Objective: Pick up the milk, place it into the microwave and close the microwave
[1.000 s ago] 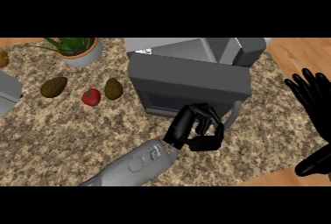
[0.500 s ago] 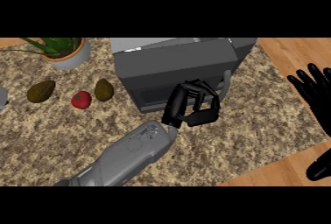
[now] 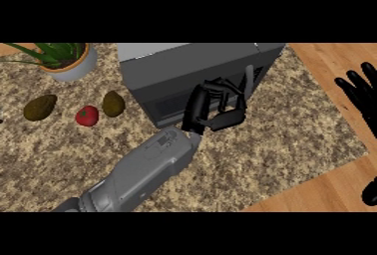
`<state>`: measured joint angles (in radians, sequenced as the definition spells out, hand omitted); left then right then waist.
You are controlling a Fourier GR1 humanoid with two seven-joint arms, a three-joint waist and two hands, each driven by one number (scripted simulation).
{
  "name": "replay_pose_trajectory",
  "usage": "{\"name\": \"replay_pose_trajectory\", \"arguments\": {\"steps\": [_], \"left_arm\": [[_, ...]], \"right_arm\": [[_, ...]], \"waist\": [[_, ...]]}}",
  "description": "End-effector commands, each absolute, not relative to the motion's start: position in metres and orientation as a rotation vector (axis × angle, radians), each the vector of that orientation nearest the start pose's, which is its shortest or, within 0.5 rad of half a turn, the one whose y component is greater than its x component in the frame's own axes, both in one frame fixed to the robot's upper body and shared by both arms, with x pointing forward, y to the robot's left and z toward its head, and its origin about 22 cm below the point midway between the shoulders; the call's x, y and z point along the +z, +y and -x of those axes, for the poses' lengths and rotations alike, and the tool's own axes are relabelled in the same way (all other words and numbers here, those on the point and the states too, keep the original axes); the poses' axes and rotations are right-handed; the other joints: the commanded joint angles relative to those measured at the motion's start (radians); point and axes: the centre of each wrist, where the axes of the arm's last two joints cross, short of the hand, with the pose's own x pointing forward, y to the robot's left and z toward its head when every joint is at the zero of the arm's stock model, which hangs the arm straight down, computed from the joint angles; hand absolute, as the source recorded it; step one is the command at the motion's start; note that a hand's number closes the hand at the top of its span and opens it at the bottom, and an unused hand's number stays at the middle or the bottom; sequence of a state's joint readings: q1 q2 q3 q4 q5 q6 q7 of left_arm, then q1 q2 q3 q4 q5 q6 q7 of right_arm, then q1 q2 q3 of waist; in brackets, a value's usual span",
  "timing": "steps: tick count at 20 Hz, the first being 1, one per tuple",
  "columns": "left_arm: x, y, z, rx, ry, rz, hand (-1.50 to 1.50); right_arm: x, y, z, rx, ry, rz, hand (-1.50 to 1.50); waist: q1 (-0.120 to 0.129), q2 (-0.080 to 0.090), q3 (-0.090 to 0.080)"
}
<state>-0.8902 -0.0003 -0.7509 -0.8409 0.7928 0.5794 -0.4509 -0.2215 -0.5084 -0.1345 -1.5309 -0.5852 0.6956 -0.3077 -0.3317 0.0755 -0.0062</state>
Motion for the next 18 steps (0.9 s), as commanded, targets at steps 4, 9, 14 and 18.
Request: {"name": "replay_pose_trajectory", "arguments": {"steps": [4,9,14,18], "left_arm": [[0.056,0.009,-0.36,-0.097,-1.831,0.263,1.5],[0.047,0.014,-0.36,-0.082,-1.839,0.255,1.5],[0.048,0.013,-0.361,-0.068,-1.855,0.277,1.5],[0.047,0.013,-0.362,-0.061,-1.859,0.256,1.5]], "right_arm": [[0.128,-0.352,-0.294,0.478,-2.077,-0.672,-1.5],[0.13,-0.357,-0.293,0.467,-2.064,-0.672,-1.5],[0.144,-0.36,-0.296,0.488,-2.073,-0.665,-1.5],[0.145,-0.362,-0.296,0.474,-2.077,-0.69,-1.5]], "waist": [[-0.016,0.011,0.001],[-0.019,0.016,0.002],[-0.022,0.023,0.001],[-0.029,0.018,0.004]]}}
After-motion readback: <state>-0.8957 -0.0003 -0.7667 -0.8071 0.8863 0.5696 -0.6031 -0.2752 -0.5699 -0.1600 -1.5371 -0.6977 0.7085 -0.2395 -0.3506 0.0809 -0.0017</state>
